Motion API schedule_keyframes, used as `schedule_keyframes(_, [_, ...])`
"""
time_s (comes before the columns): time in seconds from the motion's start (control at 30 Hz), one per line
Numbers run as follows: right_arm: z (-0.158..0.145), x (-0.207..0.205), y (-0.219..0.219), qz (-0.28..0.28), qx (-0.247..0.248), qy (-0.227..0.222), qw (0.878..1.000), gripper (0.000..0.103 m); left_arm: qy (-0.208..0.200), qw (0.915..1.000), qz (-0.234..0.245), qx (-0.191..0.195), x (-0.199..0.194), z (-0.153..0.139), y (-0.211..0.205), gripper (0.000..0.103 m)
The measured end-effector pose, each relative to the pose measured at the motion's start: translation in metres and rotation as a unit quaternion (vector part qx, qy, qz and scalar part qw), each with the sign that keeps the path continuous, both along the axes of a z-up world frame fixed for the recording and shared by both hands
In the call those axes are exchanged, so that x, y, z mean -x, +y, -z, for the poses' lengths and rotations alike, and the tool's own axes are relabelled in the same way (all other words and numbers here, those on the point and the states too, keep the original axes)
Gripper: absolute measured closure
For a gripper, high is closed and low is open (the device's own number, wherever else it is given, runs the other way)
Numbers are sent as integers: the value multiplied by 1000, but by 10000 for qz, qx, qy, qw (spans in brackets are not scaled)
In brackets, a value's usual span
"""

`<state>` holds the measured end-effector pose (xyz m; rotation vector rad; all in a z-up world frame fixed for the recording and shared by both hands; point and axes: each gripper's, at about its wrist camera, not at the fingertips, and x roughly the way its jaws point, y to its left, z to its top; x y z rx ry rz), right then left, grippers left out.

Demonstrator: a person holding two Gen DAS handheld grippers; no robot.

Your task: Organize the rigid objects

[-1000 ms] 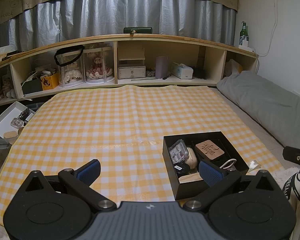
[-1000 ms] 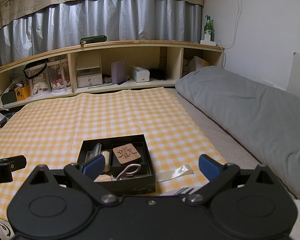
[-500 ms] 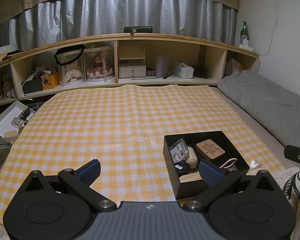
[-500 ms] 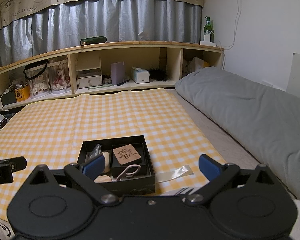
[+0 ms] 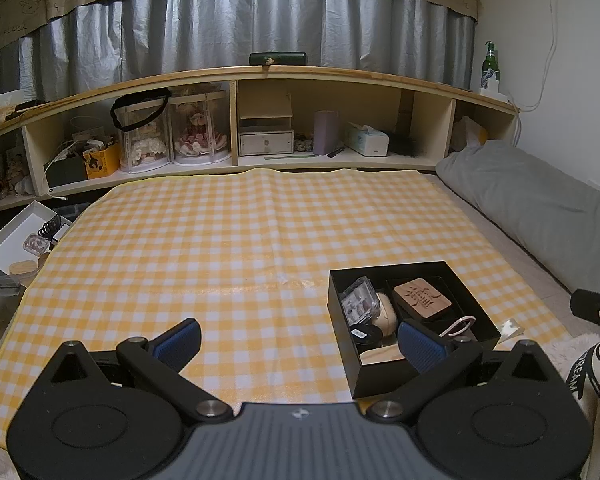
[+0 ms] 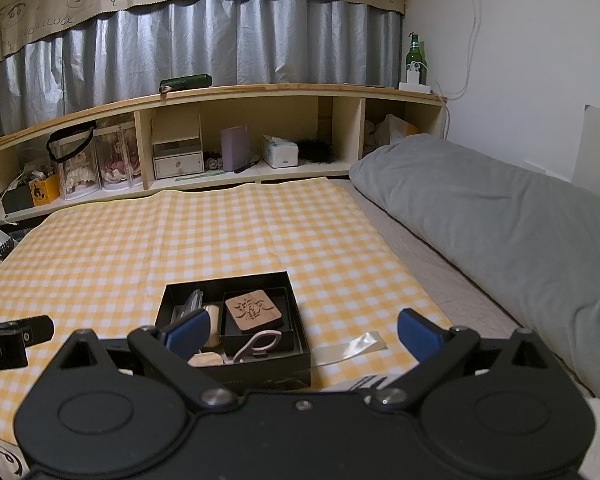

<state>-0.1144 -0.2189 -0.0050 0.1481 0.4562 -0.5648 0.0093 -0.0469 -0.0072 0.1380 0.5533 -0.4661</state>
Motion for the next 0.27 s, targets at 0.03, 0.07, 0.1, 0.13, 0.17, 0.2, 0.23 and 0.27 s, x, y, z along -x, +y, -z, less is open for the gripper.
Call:
schedule_keyframes(0.03, [0,0,0,-3,0,1,10000,2,2,10000,-13,3,0,0,1,0])
schedule_keyframes(0.07, [0,0,0,-1,1,2,10000,2,6,10000,-23,7,0,1,2,0])
schedule_keyframes(0.1, [0,0,0,-2,-1,2,10000,2,7,10000,-27,5,0,1,2,0])
schedule_keyframes(0.13, [1,0,0,-2,0,1,10000,2,16,10000,-34,4,0,2,3,0])
schedule_keyframes(0.17, [1,0,0,-3,1,0,10000,2,25,10000,-53,3,2,2,3,0])
schedule_keyframes(0.2, [0,0,0,-3,2,1,10000,2,28,10000,-54,-3,2,2,3,0])
schedule_keyframes(0.23, [0,0,0,-1,1,3,10000,2,23,10000,-47,-13,2,3,5,0])
schedule_keyframes(0.27, [1,0,0,-1,-1,0,10000,2,21,10000,-46,-23,3,3,3,0])
